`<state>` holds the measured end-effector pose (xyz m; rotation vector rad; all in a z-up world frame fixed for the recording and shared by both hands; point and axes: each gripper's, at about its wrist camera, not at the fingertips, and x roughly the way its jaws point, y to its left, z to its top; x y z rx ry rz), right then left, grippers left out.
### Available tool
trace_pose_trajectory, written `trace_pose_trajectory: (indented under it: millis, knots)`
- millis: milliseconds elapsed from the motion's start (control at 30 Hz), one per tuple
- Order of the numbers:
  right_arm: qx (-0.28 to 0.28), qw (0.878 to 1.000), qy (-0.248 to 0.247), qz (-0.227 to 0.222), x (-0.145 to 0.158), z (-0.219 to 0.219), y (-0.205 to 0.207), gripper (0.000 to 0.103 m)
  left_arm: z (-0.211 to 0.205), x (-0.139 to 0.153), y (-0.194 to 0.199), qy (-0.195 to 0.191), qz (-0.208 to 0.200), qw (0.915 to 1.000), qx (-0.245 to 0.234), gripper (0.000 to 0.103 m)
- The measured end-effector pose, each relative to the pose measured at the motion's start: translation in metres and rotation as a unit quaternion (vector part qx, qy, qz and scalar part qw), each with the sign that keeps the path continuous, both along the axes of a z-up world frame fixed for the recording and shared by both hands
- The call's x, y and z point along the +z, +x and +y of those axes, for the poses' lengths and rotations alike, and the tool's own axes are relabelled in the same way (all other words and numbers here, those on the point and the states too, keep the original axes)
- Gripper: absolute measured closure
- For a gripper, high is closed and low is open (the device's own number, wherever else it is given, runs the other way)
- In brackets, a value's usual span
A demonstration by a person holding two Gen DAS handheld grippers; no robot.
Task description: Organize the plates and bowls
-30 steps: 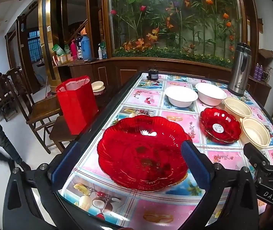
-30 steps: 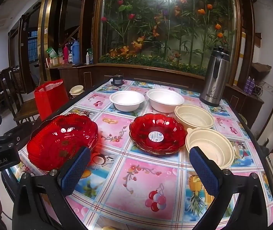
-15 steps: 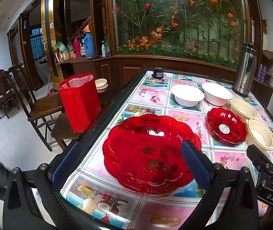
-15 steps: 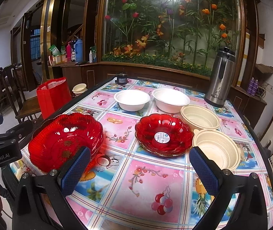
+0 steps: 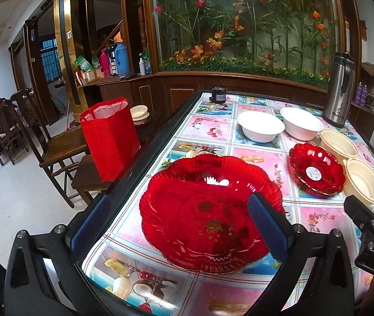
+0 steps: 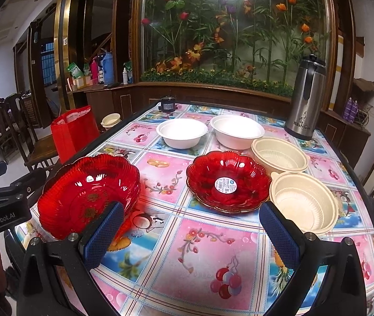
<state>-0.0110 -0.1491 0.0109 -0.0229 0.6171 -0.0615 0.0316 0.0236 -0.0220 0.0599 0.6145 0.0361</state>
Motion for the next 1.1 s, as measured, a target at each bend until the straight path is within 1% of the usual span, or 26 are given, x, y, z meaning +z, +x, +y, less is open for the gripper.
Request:
trace_pose_trajectory:
  millis: [267, 433, 567, 767, 933, 1100]
  knots:
    - [0.022, 1.0, -0.001, 0.011, -0.006, 0.013, 0.02, 0.0, 0.017, -0.014, 0.017, 0.007, 0.016, 0.9995, 0.026, 0.0]
    - [0.037, 0.999, 0.008, 0.023, -0.01, 0.026, 0.041, 0.001, 0.032, -0.023, 0.03, 0.009, 0.029, 0.9985, 0.044, 0.0]
    - [0.047, 0.999, 0.005, 0.025, -0.014, 0.037, 0.056, 0.001, 0.042, -0.031, 0.04, 0.009, 0.04, 0.9976, 0.057, 0.0]
    - [0.045, 0.998, 0.009, 0.035, -0.02, 0.045, 0.077, 0.001, 0.049, -0.038, 0.053, 0.005, 0.057, 0.9967, 0.057, 0.0]
    - [0.037, 0.998, 0.019, 0.052, -0.03, 0.044, 0.094, 0.001, 0.052, -0.043, 0.061, 0.002, 0.066, 0.9961, 0.06, 0.0]
    - [0.035, 0.997, 0.024, 0.066, -0.038, 0.046, 0.103, 0.001, 0.057, -0.049, 0.066, -0.002, 0.076, 0.9953, 0.059, 0.0]
